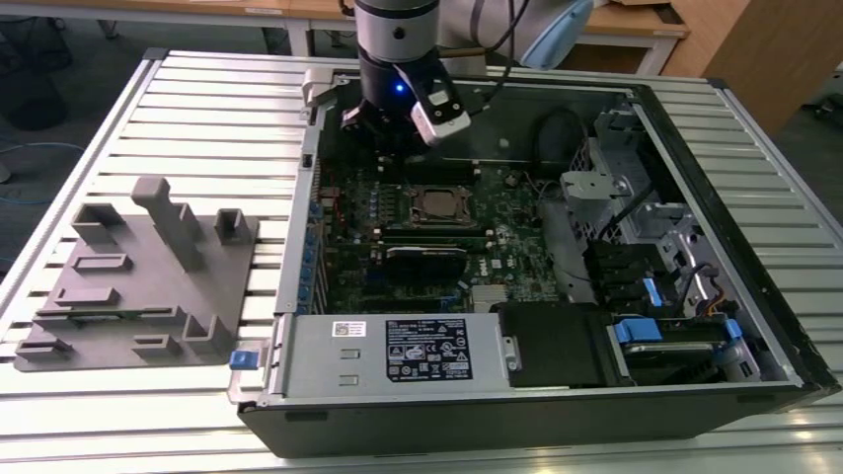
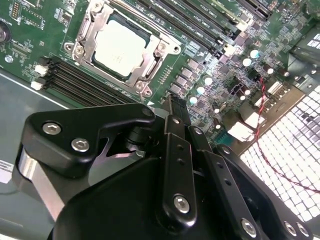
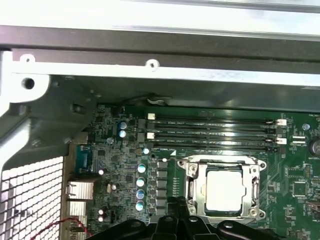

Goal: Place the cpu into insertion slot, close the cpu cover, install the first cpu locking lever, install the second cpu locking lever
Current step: 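Install the first cpu locking lever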

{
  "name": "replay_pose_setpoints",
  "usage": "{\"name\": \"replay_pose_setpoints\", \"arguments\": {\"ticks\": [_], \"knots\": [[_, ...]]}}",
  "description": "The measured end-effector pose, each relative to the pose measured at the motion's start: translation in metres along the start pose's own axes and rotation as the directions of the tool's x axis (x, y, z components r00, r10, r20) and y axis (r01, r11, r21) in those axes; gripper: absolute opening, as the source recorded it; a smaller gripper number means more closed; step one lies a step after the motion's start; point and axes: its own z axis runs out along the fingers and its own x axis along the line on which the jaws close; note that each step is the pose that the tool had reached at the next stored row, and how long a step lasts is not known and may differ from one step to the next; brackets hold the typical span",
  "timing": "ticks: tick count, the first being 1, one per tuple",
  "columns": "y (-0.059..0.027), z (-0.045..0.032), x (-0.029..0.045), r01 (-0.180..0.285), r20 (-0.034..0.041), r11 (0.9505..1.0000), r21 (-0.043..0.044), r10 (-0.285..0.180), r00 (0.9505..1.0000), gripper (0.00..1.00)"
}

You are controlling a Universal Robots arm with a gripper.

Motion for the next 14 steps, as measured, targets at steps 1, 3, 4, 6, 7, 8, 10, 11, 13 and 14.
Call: {"name": "replay_pose_setpoints", "arguments": {"ticks": [1,3,4,6,7,8,10,11,13,14], "knots": [[0.0000,0.0000,0.0007,0.000,0.0005,1.0000,0.0000,0.000,1.0000,0.11],[0.0001,0.0000,0.0014,0.000,0.0008,1.0000,0.0000,0.000,1.0000,0.11],[0.0001,0.0000,0.0014,0.000,0.0009,1.0000,0.0000,0.000,1.0000,0.11],[0.0001,-0.0001,0.0018,0.000,0.0010,1.0000,0.0000,0.000,1.0000,0.11],[0.0000,-0.0001,0.0025,0.000,0.0013,1.0000,0.0000,0.000,1.0000,0.11],[0.0000,-0.0002,0.0035,0.000,0.0019,1.0000,0.0001,0.000,1.0000,0.11],[0.0001,-0.0002,0.0056,0.000,0.0033,1.0000,0.0001,0.000,1.0000,0.11],[0.0002,-0.0003,0.0068,0.000,0.0040,1.0000,0.0001,0.000,1.0000,0.11],[0.0002,-0.0004,0.0087,0.000,0.0052,1.0000,0.0001,0.000,1.0000,0.11],[0.0003,-0.0003,0.0089,0.000,0.0055,1.0000,0.0001,0.000,1.0000,0.11]]}}
